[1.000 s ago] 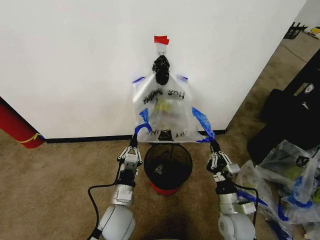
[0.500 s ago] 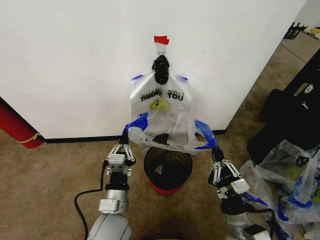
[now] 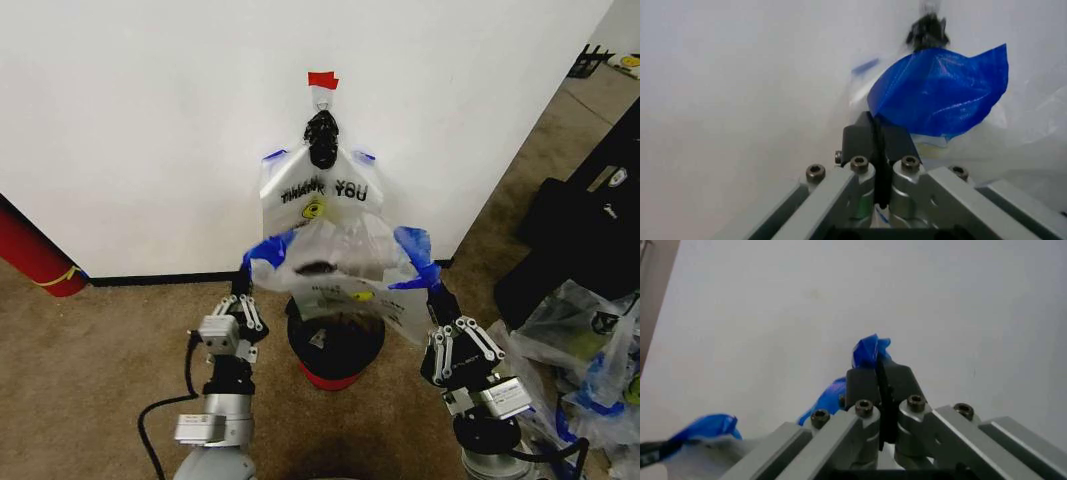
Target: Pick up the garbage bag from the wall and place it over the trash bin.
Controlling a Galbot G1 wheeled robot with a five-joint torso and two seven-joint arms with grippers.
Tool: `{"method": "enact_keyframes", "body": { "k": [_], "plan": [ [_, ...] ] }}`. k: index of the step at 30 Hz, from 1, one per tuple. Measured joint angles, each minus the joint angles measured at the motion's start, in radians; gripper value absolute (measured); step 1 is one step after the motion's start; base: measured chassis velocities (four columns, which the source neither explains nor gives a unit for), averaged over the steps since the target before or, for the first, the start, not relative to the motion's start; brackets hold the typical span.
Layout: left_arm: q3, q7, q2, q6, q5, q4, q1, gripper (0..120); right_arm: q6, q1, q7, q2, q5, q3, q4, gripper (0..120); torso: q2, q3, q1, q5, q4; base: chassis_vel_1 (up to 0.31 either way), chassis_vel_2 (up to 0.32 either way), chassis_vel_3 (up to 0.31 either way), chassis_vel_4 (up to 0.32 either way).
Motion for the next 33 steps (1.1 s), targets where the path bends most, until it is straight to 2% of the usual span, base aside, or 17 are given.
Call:
{"method": "enact_keyframes", "body": {
  "k": [4,11,14,22,26,33],
  "plan": [
    [-0.018,-0.019,-0.011,-0.004,0.043,0.022,0.002,0,0.013,0.030,0.002,0.000,-0.016,0.007,-0.096,0,0.000,0.000,0.000,0.0002,0.0000,0.000,0.000,0.000,0.000],
    [-0.036,-0.054,-0.014,-0.001,0.087,0.008,0.024,0,0.017,0.063,0.003,0.000,-0.036,-0.003,-0.156,0,0.000,0.000,0.000,0.0001,0.0001,0.000,0.000,0.000,0.000],
    [-0.043,-0.075,-0.021,0.004,0.123,0.030,0.023,0,0.017,0.084,0.004,0.000,-0.047,-0.006,-0.185,0,0.000,0.000,0.000,0.0000,0.0001,0.000,0.000,0.000,0.000],
    [0.003,-0.075,-0.039,0.022,0.147,0.093,0.028,0,0.015,0.110,0.015,0.000,-0.054,0.008,-0.249,0,0.000,0.000,0.000,0.0001,0.0000,0.000,0.000,0.000,0.000],
    [0.038,-0.064,-0.034,0.025,0.126,0.112,0.039,0,-0.004,0.107,0.000,-0.015,-0.037,0.038,-0.254,0,0.000,0.000,0.000,0.0000,0.0002,0.000,0.000,0.000,0.000],
    [0.121,-0.053,-0.017,0.029,0.099,0.138,0.055,0,-0.049,0.128,-0.201,-0.120,0.088,0.221,-0.294,0,0.000,0.000,0.000,0.0005,0.0002,0.000,0.000,0.000,0.000]
  ]
}}
